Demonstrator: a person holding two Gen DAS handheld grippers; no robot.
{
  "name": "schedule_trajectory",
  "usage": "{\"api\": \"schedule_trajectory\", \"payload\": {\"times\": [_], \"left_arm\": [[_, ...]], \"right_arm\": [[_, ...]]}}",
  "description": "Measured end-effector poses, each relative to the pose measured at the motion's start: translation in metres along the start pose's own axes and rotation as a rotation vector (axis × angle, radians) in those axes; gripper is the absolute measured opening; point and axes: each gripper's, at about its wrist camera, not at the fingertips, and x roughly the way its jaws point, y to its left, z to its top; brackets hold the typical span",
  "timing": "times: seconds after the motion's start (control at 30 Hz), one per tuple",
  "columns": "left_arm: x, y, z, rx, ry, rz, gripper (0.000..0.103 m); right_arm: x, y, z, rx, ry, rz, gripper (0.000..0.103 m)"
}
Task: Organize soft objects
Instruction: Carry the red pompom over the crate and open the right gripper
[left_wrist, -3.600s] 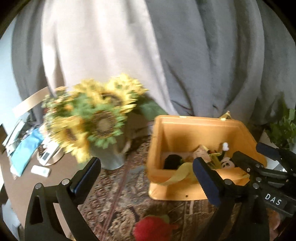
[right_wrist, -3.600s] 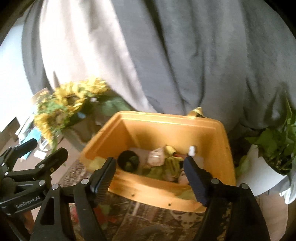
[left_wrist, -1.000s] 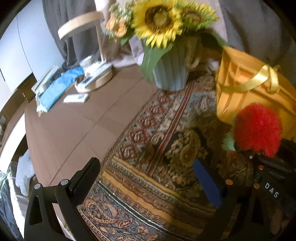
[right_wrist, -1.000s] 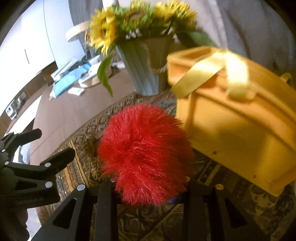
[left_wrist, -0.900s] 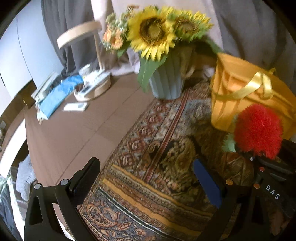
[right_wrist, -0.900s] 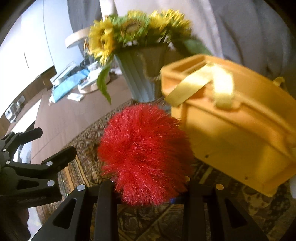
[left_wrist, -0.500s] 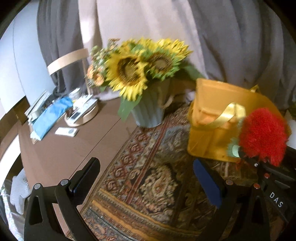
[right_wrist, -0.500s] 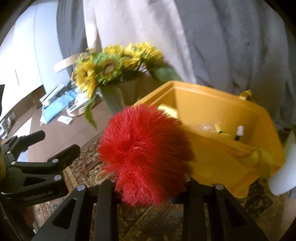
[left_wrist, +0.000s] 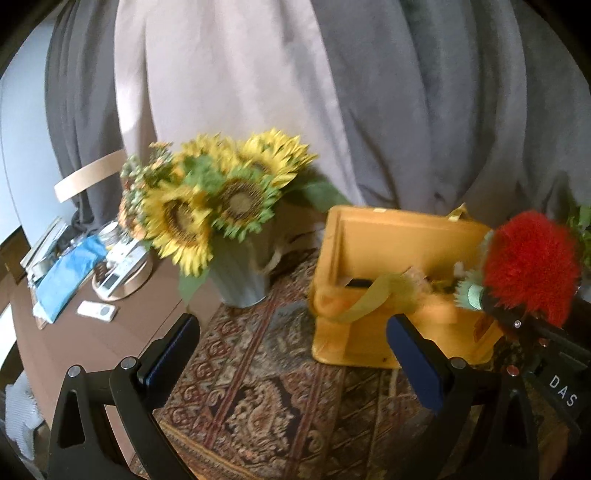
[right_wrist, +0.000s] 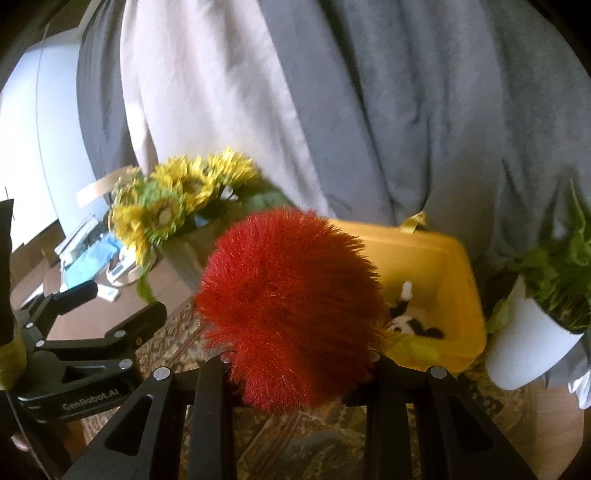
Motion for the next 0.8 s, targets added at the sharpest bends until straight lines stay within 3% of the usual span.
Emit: {"api": "schedule_trajectory", "payload": {"times": [0.43, 0.8], "left_arm": [[0.002, -0.023, 0.036, 0.015, -0.048, -0.014, 0.103], [0.021, -0.032, 0.057, 0.034, -0.04, 0.009, 0.103]], "right_arm": [[-0.002, -0.028, 0.039, 0.035, -0.058, -0.026, 0.03], [0.048, -0.053, 0.066, 0.075, 0.045, -0.002, 0.032]]}}
